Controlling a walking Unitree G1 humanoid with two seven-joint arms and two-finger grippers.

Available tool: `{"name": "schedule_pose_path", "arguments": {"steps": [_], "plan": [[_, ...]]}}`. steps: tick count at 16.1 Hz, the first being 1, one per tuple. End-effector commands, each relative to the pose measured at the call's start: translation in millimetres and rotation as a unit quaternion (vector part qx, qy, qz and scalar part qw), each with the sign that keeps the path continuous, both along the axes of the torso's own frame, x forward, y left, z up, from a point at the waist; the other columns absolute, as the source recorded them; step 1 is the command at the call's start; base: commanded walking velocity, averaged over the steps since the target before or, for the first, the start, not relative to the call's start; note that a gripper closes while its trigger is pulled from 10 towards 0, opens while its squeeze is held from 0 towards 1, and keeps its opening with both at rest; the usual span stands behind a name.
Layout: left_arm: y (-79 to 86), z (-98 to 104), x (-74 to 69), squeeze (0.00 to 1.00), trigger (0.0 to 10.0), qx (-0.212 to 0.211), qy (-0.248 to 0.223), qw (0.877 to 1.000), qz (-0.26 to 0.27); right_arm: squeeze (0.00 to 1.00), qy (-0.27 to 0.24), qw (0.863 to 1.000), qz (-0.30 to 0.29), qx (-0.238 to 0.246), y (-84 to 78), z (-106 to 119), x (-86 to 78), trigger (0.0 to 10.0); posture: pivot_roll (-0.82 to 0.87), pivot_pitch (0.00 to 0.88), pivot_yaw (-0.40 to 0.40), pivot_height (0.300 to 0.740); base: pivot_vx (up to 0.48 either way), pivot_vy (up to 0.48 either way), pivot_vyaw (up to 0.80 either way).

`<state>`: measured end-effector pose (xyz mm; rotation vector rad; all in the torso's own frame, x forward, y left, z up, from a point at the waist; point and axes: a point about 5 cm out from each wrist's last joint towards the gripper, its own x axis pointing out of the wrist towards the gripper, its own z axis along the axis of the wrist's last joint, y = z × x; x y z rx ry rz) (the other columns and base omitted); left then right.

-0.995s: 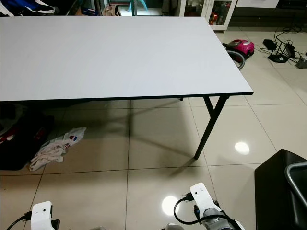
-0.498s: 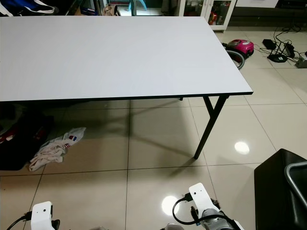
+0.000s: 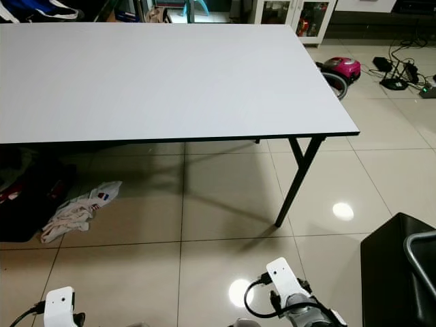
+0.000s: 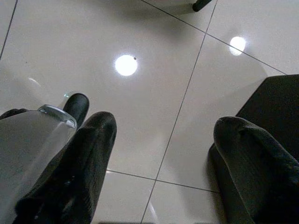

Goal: Setting the table

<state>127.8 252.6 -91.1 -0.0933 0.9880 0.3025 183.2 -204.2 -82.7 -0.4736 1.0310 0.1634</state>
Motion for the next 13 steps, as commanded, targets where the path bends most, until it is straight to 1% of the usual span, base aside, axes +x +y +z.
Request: {"name": "schedule_pose_path", "arguments": {"steps": [1, 7, 8, 9, 13], "plan": [[-0.3, -0.7, -1.2, 0.0, 10.0, 0.002, 0.007, 1.0, -0.003, 1.0, -0.001, 1.0, -0.001, -0.005, -3.5, 1.3, 1.5, 10.0, -0.05, 0.032, -0.006, 0.74, 0.0, 0.0, 0.0], [-1.3, -0.7, -0.1, 0.0, 10.0, 0.0, 0.006, 1.0, -0.005, 1.0, 0.001, 1.0, -0.008, -0.001, -1.4, 0.4, 0.7, 10.0, -0.04, 0.031, -0.006, 0.74, 0.0, 0.0, 0.0], [-1.6, -0.7, -0.1, 0.0, 10.0, -0.001, 0.005, 1.0, -0.006, 0.93, 0.008, 1.0, -0.018, 0.007, -0.5, -0.7, -1.1, 10.0, -0.04, 0.034, -0.006, 0.74, 0.0, 0.0, 0.0], [-1.7, -0.8, -0.3, 0.0, 10.0, -0.001, 0.005, 1.0, -0.006, 0.0, 0.01, 1.0, -0.019, 0.01, 0.2, -1.0, -1.5, 10.0, -0.04, 0.036, -0.006, 0.74, 0.0, 0.0, 0.0], [-1.9, -1.5, -2.1, 0.0, 10.0, -0.005, 0.006, 1.0, -0.001, 0.0, 0.008, 1.0, -0.022, 0.008, 1.9, -1.4, -1.6, 10.0, -0.04, 0.042, -0.003, 0.74, 0.0, 0.0, 0.0]]}}
